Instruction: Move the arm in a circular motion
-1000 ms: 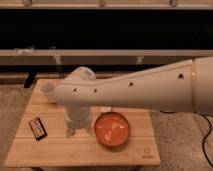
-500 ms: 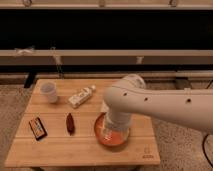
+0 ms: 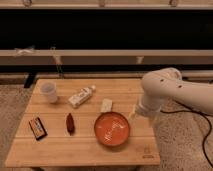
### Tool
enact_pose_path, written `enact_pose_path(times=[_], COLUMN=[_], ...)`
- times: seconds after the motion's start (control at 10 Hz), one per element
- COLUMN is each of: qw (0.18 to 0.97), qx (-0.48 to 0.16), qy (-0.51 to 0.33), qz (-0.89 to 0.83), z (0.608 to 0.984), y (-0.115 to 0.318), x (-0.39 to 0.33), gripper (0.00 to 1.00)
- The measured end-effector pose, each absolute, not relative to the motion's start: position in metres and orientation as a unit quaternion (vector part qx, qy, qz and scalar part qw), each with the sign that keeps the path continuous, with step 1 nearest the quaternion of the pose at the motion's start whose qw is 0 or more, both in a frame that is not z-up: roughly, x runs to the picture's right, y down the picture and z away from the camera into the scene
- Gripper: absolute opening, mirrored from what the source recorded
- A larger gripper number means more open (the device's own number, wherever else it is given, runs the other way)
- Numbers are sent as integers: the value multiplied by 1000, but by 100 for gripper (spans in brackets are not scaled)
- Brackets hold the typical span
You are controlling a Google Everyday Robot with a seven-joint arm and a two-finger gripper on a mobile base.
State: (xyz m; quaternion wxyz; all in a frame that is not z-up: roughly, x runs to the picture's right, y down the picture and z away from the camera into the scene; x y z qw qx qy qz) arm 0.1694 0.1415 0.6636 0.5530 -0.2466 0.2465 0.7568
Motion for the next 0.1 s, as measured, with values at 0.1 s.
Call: enact_pose_path(times=[0.1], qw=[552], qx=[-245], qy=[246], qz=[758], z=[666], y=[140], x=[173], gripper=[65])
